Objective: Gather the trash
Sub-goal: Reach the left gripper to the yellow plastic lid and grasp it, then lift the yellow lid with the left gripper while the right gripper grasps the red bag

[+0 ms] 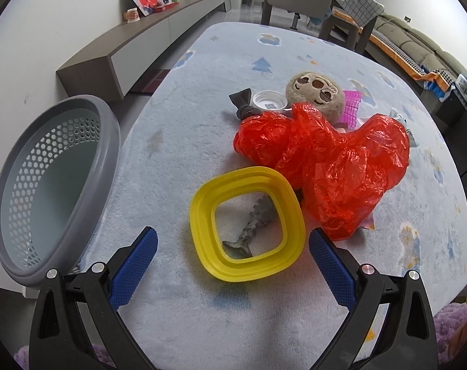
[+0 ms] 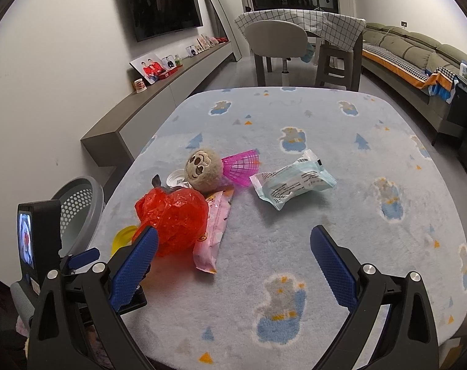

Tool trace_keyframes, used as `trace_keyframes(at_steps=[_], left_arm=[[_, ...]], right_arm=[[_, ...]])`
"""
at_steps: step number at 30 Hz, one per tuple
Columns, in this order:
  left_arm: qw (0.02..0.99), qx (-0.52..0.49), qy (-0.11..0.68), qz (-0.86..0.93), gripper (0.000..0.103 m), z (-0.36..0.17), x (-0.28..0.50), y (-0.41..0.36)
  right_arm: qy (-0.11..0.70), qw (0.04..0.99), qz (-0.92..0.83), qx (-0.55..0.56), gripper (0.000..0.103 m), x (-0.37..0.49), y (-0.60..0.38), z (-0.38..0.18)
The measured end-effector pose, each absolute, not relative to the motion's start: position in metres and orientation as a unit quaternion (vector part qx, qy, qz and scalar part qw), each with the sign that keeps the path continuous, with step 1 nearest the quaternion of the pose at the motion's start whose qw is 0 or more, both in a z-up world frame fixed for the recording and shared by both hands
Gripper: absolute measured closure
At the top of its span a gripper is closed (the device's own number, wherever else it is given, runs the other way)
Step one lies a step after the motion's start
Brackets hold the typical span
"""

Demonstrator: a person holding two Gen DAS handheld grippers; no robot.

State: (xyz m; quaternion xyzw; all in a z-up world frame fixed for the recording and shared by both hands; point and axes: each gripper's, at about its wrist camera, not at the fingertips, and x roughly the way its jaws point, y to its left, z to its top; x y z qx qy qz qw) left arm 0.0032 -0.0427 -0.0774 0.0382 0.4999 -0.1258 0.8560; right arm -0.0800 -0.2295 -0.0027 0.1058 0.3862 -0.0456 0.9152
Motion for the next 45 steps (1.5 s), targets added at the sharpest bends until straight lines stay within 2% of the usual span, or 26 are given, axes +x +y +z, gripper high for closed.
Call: trace_keyframes(at_steps=[12,13,17,19,33,45], left_arm=[[0.854,0.030,0.506,-0.121,0.008,-0.091,0.021,-0.042],[0.854,0.030,0.505,-0.122,0.009,-0.091,0.021,-0.042],[0.852,0.037,0.506,-0.127,0.029,-0.092,0.021,-0.044],[0.854,0.040,0.502,-0.130,0.031,-0.091,0.020,-0.044],[0.883,0.069,0.451,-0.113,0.032,-0.055,0.000,-0.025],[0.906,0.089,0.405,-0.080,0.032,-0.012,0.000,0.011]], right_arm=[[0.387,0.915,-0.043,0.108,0.009,-0.079,-0.228,-0.004],[0.386,0.915,-0.043,0.108,0.008,-0.080,-0.228,-0.004],[0.385,0.915,-0.044,0.109,0.009,-0.080,-0.229,-0.004],[0.384,0.915,-0.044,0.113,0.008,-0.081,-0.230,-0.004],[0.378,0.919,-0.041,0.101,0.008,-0.087,-0.231,-0.004],[0.400,0.914,0.002,0.067,0.009,-0.056,-0.183,-0.009]])
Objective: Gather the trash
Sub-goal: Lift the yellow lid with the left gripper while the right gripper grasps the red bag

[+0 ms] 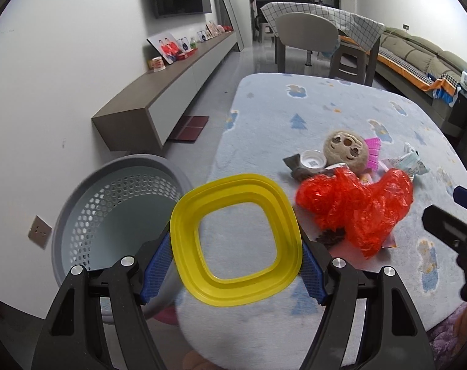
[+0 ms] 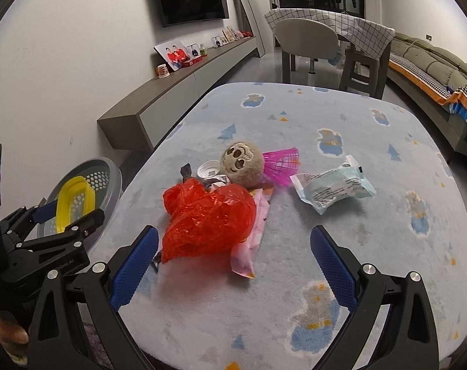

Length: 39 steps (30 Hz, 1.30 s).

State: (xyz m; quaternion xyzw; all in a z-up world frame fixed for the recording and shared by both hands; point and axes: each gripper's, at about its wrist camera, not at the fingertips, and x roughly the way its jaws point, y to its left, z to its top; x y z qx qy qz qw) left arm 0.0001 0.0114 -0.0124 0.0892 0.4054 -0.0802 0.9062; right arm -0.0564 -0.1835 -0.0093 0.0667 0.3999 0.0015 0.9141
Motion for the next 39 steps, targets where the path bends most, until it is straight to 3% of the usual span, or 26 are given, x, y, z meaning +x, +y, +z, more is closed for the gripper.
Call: trace_keyframes(at_steps=[14,16,17,19,21,23,26,39], left_arm=[[0.908,0.074,0.408,-0.059,0.032,-0.016,0.006,0.040],[0.907,0.074,0.409,-0.061,0.032,-0.017,0.006,0.041],[0.907,0.073,0.411,-0.061,0.032,-0.018,0.006,0.041],[0.906,0.072,0.413,-0.062,0.032,-0.020,0.006,0.041],[0.906,0.071,0.413,-0.062,0.032,-0.020,0.006,0.041],[0.907,0.069,0.411,-0.062,0.032,-0.020,0.004,0.042],[0.907,0.062,0.411,-0.062,0.032,-0.019,0.004,0.044],[0.915,0.042,0.399,-0.050,0.032,-0.013,0.003,0.051]], right_arm=[[0.460,0.887,-0.040,-0.022,0.010,-0.001,-0.146,-0.053],[0.462,0.886,-0.036,-0.027,0.019,-0.001,-0.142,-0.056],[0.465,0.884,-0.034,-0.031,0.033,0.000,-0.140,-0.057],[0.476,0.878,-0.032,-0.043,0.051,0.001,-0.135,-0.061],[0.481,0.876,-0.023,-0.039,0.057,-0.001,-0.134,-0.064],[0.479,0.877,-0.015,-0.035,0.073,-0.003,-0.133,-0.063],[0.463,0.886,-0.008,-0.015,0.079,-0.011,-0.138,-0.053],[0.413,0.909,0.006,0.046,0.079,-0.034,-0.161,-0.017]])
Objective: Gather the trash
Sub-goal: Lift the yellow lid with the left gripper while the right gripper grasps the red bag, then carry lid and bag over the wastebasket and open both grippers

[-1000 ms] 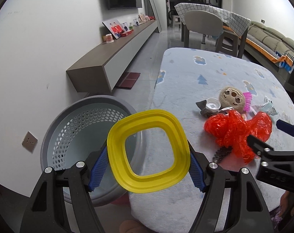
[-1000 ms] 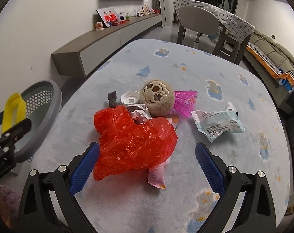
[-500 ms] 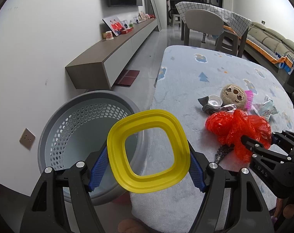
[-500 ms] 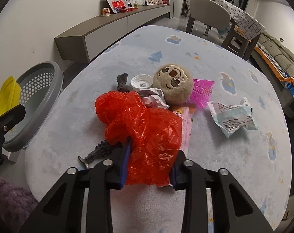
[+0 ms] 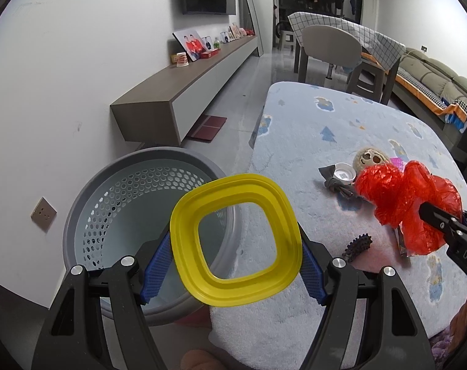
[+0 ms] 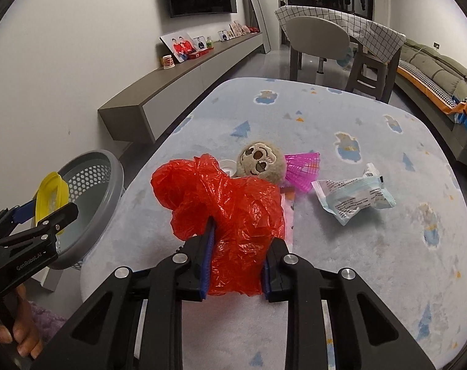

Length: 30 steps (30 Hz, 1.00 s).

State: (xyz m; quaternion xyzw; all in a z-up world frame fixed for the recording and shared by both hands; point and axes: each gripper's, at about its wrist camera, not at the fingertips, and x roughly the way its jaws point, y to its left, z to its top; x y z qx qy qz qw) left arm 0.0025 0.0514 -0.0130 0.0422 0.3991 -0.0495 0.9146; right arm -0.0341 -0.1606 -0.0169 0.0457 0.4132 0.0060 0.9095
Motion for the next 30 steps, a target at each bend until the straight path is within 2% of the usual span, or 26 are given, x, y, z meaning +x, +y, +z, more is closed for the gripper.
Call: trace_keyframes(at_steps=[19,30], left_arm=[[0.914,0.027,0.401,-0.056,0.032,-0.006,0.001,0.061],[0.916,0.022,0.399,-0.016,0.032,0.013,0.001,0.107]], right_arm=[[0.407,0.912,0.012,0.039,0.079,-0.036,-0.152,-0.011],[0.408,0.909,0.075,0.042,0.079,-0.014,-0.099,0.002]])
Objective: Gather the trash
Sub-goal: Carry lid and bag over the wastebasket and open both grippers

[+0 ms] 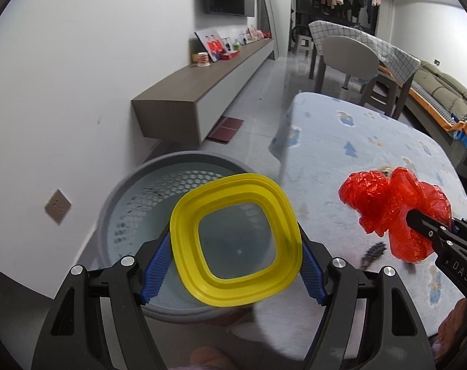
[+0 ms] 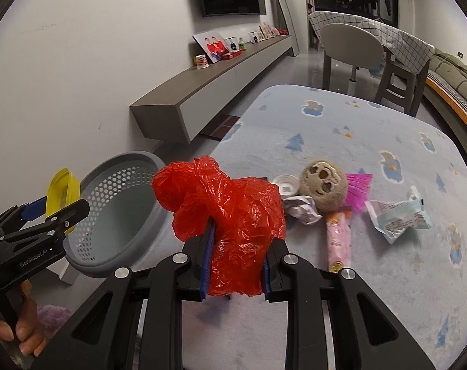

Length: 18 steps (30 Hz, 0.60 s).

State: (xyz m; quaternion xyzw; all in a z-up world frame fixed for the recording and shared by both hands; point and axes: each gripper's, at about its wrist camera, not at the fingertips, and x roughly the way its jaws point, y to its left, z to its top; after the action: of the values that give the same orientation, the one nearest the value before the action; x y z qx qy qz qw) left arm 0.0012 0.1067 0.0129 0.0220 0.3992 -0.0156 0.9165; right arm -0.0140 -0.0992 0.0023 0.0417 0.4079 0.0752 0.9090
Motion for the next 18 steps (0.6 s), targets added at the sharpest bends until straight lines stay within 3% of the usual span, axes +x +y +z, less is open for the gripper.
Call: trace_keyframes(at_steps=[18], left_arm=[[0.901,-0.002,0.431,0.047,0.030,-0.016,0.036,0.205]], right_arm=[[0.438,0.879,0.189,0.002,0.079,0.054,0.040,-0.018]])
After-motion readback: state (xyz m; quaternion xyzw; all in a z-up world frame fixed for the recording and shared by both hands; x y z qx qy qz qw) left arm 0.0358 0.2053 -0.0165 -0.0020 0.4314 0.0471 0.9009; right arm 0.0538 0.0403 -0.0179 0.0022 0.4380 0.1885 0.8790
